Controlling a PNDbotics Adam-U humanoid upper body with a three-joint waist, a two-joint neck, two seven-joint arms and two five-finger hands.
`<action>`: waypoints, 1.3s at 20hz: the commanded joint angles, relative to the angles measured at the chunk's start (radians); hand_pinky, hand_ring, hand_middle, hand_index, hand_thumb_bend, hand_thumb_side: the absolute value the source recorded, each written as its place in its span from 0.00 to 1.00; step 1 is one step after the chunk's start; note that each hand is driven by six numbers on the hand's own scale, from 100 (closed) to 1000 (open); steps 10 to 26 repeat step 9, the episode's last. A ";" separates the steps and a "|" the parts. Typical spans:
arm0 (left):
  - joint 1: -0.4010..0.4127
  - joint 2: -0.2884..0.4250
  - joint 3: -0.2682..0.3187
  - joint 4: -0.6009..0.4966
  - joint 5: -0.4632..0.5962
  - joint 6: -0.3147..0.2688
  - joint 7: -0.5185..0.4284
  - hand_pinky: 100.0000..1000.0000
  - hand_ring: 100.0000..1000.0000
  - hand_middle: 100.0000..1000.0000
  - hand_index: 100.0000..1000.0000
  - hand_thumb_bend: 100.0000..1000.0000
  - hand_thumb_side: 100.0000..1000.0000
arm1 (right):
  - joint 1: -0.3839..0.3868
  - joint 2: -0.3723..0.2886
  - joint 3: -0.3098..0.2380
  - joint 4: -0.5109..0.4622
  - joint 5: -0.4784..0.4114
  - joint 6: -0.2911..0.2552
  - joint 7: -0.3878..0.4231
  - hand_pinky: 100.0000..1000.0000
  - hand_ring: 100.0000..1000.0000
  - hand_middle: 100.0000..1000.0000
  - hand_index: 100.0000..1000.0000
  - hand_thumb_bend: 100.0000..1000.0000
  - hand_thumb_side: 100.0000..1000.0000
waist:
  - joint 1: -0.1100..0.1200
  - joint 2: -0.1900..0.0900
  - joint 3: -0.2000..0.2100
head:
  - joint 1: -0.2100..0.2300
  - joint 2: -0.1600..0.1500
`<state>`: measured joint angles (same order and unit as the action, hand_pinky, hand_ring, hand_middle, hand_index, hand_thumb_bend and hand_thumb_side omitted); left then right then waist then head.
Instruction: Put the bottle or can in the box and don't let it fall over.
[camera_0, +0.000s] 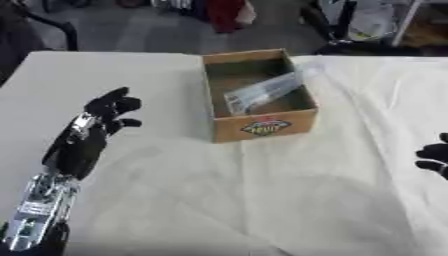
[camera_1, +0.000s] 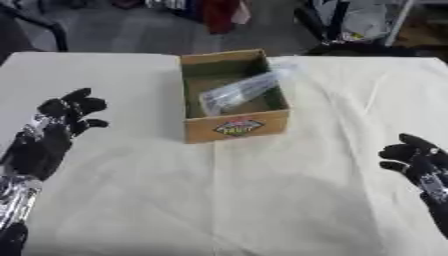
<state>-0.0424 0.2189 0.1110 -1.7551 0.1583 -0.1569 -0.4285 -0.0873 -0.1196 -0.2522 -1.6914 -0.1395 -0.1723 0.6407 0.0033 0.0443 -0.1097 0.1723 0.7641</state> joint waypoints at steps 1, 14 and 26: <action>-0.003 0.002 0.009 -0.006 -0.012 0.007 0.002 0.73 0.87 0.74 0.94 0.08 0.99 | -0.011 -0.020 -0.006 -0.020 0.003 0.001 -0.005 0.76 0.77 0.69 0.87 0.00 0.52 | -0.001 -0.011 0.000 | -0.001 0.006; 0.003 -0.010 0.010 -0.003 -0.020 0.017 0.005 0.72 0.87 0.74 0.94 0.08 0.99 | -0.011 -0.021 -0.007 -0.021 0.009 0.004 -0.009 0.76 0.77 0.69 0.87 0.00 0.52 | 0.000 -0.009 -0.001 | -0.017 0.006; 0.003 -0.010 0.010 -0.003 -0.020 0.017 0.005 0.72 0.87 0.74 0.94 0.08 0.99 | -0.011 -0.021 -0.007 -0.021 0.009 0.004 -0.009 0.76 0.77 0.69 0.87 0.00 0.52 | 0.000 -0.009 -0.001 | -0.017 0.006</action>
